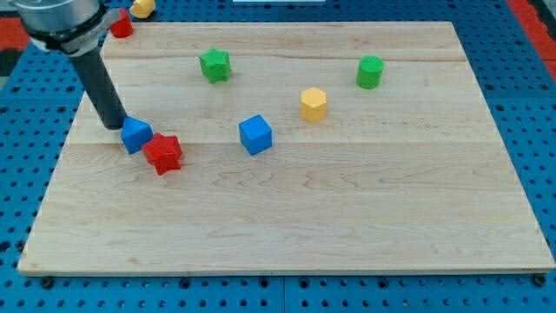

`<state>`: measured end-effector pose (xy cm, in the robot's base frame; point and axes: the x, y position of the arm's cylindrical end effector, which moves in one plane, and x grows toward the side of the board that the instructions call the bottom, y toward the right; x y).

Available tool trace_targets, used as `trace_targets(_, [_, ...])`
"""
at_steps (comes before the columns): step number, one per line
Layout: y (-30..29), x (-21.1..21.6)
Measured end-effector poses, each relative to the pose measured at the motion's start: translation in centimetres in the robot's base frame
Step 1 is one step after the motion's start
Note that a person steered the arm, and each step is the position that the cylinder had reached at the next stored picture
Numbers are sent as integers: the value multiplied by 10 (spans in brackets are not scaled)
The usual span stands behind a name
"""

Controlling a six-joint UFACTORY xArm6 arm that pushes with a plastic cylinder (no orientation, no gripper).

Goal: Place the blue triangle above the red star

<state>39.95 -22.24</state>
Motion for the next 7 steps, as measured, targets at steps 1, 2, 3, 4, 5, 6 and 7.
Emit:
trace_targets(1, [-1,30])
trace_targets(2, [-6,111])
trace_targets(3, [-4,98])
trace_targets(4, [-7,67])
trace_targets(5, [10,71])
trace_targets(6, [10,57])
trace_targets(7, [10,26])
